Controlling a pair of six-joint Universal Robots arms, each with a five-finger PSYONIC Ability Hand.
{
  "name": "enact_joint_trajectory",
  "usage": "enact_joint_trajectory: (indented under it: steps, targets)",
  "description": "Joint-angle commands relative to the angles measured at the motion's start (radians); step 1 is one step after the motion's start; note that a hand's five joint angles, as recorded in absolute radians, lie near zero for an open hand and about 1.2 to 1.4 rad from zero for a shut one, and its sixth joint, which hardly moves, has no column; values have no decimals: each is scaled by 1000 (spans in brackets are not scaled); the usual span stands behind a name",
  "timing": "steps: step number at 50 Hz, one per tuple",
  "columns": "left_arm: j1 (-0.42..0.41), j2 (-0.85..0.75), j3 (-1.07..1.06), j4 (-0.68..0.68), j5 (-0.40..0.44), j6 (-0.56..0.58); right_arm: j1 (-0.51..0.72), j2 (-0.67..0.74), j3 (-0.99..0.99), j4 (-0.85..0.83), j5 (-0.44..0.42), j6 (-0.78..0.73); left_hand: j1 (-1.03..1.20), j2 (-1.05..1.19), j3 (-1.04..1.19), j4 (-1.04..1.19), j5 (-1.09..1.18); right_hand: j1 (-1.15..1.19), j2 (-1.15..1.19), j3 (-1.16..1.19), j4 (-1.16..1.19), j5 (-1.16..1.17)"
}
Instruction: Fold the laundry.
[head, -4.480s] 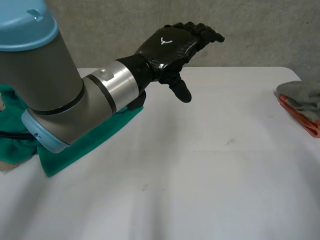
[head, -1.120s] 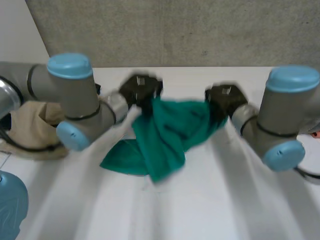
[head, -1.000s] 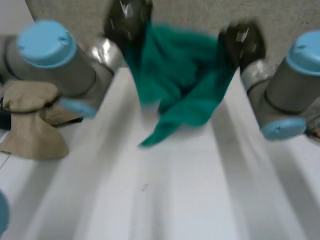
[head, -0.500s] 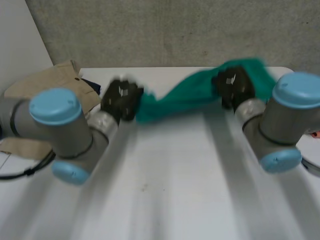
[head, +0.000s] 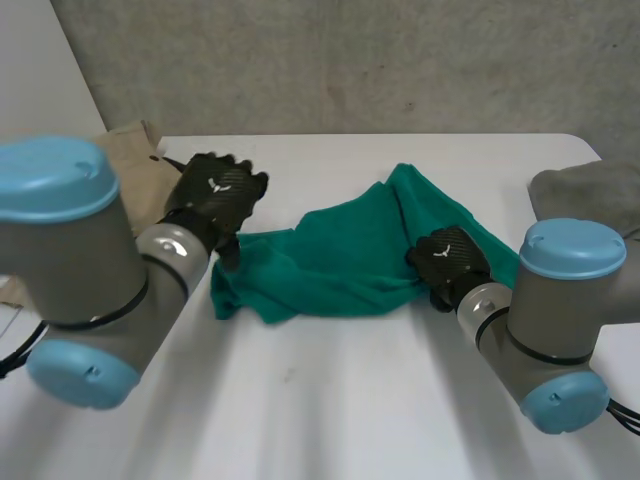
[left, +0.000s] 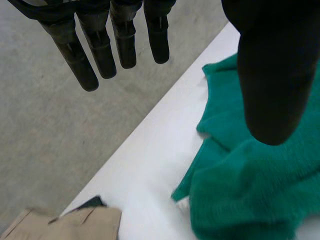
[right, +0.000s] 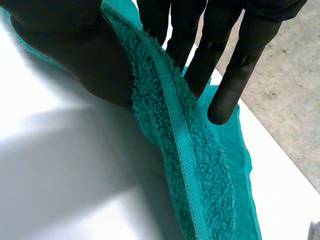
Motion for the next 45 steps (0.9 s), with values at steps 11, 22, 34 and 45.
enact_joint_trajectory:
  steps: [11, 22, 34, 45]
  targets:
    - [8, -461, 456, -359, 59, 5, 19, -6, 33, -5, 5, -2, 114, 114, 114, 122, 125, 282, 223, 206, 199, 205]
    - [5, -431, 464, -345, 50, 6, 6, -105, -20, 7, 16, -16, 1032, 1032, 1033, 1041, 1043, 282, 223, 206, 199, 205]
    - [-11, 23, 424, -264, 52, -115, -7, -296, -354, 407, 2, -116, 1032, 1032, 1033, 1041, 1043, 282, 223, 206, 199, 205]
    - [58, -150, 378, -379, 55, -107, -53, -110, -523, 721, -62, -116, 1032, 1032, 1033, 1041, 1043, 277, 218, 201, 194, 200]
